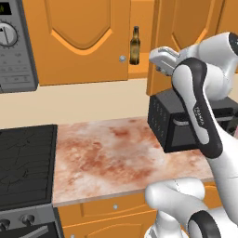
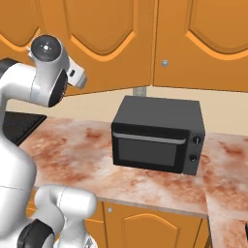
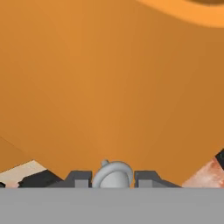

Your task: Get the candle and the beer from the cabinet and move them to the dining counter.

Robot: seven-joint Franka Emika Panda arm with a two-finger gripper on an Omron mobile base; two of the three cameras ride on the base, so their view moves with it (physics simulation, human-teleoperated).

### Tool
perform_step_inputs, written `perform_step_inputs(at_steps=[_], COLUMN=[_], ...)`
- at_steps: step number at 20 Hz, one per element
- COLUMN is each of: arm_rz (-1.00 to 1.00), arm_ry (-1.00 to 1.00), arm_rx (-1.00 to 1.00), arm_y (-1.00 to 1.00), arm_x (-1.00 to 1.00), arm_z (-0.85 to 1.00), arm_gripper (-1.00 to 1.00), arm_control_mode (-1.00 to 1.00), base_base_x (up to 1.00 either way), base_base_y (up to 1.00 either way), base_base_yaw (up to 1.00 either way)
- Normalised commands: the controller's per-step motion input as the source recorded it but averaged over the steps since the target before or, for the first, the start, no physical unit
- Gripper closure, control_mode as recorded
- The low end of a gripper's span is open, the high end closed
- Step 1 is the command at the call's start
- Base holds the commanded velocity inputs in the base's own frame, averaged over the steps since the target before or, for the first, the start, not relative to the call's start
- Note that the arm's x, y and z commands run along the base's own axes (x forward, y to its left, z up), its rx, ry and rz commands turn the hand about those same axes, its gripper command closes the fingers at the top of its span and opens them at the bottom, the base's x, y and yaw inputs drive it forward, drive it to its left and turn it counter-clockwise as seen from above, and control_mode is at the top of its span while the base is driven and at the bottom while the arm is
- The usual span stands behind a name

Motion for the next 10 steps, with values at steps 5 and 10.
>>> perform_step_inputs(at_steps=[5,10], arm_rz=[0.04,0.07], arm_ry=[0.00,0.00], arm_rx=[0.07,0.06], arm_y=[-0.34,-0.43], arm_x=[-0.73,-0.68], arm_z=[0.05,0.04], arm_gripper=[1.00,1.00], arm_control_mode=[-1.00,-1.00], base_base_x=[0.00,0.00], base_base_y=[0.00,0.00], base_base_yaw=[0.00,0.00])
